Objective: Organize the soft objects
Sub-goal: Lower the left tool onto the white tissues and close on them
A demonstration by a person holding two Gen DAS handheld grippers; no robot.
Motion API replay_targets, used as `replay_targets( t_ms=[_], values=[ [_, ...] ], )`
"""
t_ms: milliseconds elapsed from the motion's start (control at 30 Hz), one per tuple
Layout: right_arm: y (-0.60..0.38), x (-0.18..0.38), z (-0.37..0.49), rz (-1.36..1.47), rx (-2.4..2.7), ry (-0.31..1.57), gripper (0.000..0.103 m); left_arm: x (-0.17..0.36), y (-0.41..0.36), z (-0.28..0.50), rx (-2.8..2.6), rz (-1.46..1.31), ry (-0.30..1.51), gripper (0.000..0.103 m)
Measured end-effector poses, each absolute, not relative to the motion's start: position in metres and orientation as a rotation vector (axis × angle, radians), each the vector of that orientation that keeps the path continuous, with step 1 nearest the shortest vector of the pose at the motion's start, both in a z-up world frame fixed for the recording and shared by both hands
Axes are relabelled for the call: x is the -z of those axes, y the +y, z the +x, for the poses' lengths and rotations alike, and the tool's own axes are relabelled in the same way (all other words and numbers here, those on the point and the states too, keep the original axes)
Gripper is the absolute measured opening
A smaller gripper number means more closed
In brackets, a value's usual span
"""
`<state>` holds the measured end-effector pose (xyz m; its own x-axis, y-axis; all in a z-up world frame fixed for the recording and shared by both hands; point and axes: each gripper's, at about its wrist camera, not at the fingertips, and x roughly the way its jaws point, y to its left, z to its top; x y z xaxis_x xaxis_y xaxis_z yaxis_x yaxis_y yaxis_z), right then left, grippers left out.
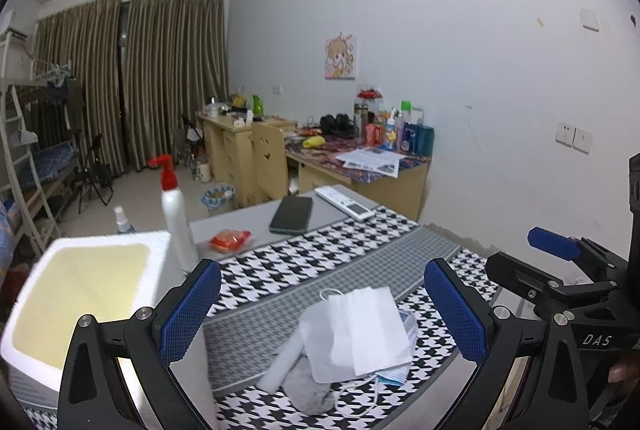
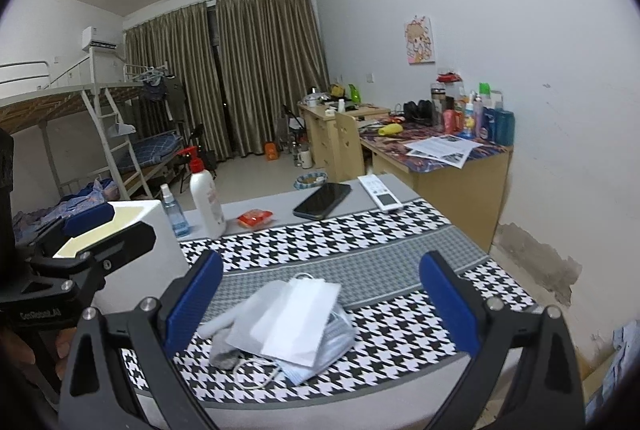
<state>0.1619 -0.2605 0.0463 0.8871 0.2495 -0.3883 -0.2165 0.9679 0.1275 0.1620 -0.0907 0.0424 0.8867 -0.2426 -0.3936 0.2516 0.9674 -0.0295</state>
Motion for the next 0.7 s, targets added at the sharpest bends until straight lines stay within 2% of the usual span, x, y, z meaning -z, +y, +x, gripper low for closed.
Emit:
replay_targets(
  t_ms=[700],
  values=[
    [-0.294,-0.004,0.182,0.098,-0.167,0.531,0.1,0.013,-0.128,0.197,0.273,0.059,0.553,0.102]
  ],
)
